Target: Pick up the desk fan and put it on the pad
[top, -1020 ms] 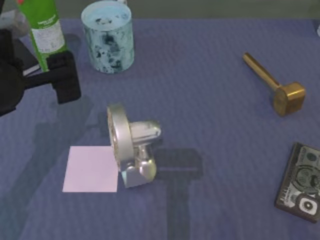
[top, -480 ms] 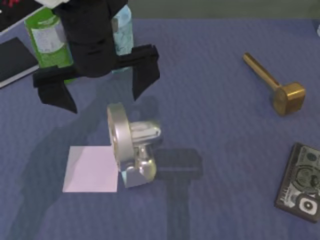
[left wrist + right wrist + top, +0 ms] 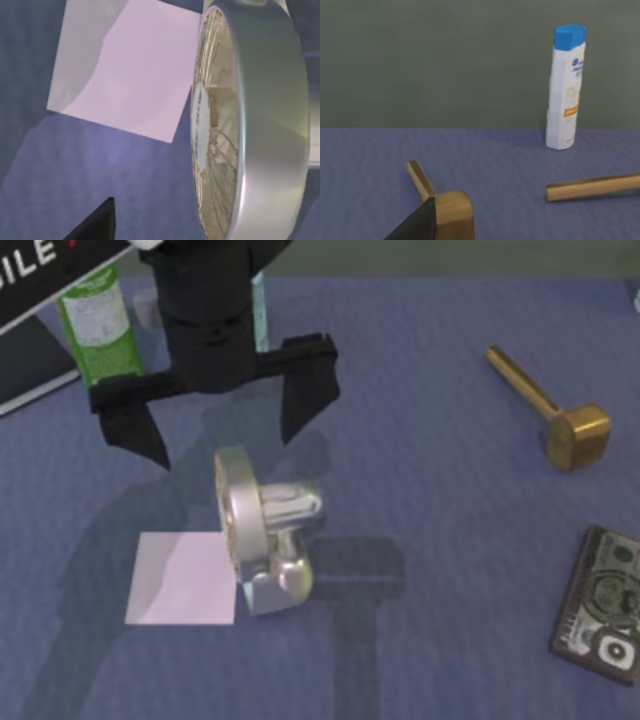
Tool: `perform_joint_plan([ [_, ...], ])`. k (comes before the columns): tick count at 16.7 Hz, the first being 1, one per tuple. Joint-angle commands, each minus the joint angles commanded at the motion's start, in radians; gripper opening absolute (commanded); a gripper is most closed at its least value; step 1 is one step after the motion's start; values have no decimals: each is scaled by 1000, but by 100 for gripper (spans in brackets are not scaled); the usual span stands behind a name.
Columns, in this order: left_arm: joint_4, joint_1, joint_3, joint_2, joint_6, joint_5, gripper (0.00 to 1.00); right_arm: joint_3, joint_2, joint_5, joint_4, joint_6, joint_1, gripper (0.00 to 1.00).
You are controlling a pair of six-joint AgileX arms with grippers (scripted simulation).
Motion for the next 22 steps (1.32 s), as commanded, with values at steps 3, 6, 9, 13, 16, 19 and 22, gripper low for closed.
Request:
perform_joint_plan([
  [3, 35, -1, -39, -2, 3, 0, 100, 0, 0, 0, 0, 0, 0, 100],
  [6, 119, 0, -128, -7, 3, 0, 100, 0, 0, 0, 0, 0, 0, 100],
  [9, 191, 0, -203, -9, 3, 0, 100, 0, 0, 0, 0, 0, 0, 100],
  [13, 200, 0, -212, -9, 3, 0, 100, 0, 0, 0, 0, 0, 0, 100],
  [16, 200, 0, -212, -9, 3, 0, 77, 0, 0, 0, 0, 0, 0, 100],
  [19, 200, 0, -212, -9, 3, 0, 55, 0, 0, 0, 0, 0, 0, 100],
  [22, 200, 0, -212, -9, 3, 0, 32, 0, 0, 0, 0, 0, 0, 100],
])
